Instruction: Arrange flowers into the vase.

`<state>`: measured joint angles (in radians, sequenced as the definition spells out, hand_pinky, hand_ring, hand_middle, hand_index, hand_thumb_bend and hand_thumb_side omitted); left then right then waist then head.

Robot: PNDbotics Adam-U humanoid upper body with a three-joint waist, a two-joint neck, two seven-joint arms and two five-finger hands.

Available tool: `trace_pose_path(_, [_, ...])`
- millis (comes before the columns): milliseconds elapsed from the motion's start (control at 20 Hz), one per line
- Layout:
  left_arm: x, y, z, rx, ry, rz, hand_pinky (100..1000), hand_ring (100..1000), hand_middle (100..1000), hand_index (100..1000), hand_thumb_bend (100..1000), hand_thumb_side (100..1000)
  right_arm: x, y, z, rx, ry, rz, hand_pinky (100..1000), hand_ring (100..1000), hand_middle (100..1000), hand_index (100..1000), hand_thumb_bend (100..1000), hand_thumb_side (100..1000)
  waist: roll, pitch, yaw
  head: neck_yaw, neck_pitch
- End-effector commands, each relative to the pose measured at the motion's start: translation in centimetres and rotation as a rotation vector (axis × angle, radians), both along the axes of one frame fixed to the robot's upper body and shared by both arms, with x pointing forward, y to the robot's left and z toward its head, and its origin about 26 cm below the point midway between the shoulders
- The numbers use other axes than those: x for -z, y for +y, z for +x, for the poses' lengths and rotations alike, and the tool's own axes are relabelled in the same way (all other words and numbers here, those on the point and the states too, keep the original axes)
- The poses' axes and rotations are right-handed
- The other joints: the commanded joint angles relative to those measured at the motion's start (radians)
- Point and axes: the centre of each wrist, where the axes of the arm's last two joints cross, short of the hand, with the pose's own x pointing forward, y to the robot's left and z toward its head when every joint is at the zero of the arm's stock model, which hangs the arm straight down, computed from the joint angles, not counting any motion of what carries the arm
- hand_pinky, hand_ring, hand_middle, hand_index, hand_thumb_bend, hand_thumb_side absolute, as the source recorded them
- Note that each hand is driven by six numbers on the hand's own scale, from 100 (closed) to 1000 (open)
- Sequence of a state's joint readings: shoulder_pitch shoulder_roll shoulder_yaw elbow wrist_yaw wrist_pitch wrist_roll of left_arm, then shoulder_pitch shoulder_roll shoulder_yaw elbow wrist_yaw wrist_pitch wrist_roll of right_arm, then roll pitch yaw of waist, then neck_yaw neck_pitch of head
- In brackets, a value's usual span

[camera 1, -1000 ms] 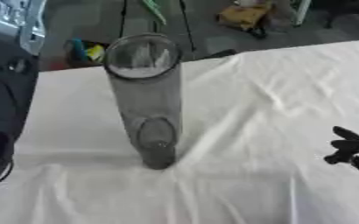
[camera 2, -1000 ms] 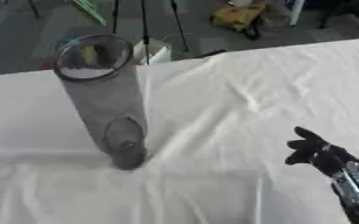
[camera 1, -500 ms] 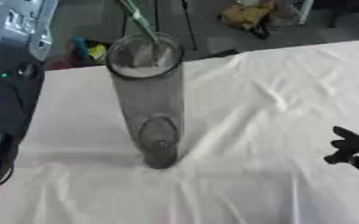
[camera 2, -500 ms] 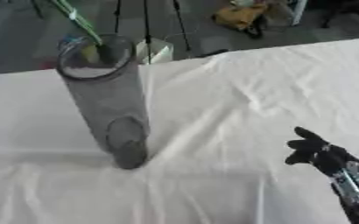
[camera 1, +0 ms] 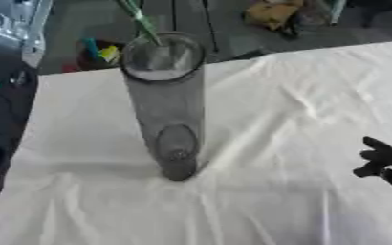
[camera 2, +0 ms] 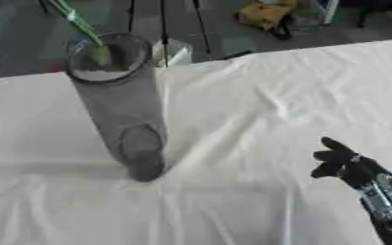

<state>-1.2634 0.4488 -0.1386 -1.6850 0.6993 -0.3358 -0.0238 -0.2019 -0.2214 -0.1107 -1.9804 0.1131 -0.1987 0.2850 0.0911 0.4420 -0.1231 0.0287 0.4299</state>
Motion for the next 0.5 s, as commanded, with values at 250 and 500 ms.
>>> trace_pose_path(250, [-0.29, 0.22, -0.2, 0.022, -0.033, 0.035, 100, 100, 100, 118, 106, 796, -0.66, -0.03, -0.22, -0.003, -0.032, 0.003, 718, 1000, 548, 782, 100, 1000, -0.008, -0.004, -0.002, 0.0, -0.012])
trace_pose_path(500, [-0.01, 0.31, 0.16, 0.005, -0.013, 0.042, 100, 100, 100, 118, 102, 797, -0.63, -0.04, -0.23, -0.001, -0.031, 0.004, 719, 1000, 548, 783, 100, 1000, -0.008, -0.001, 0.0, -0.002, -0.007])
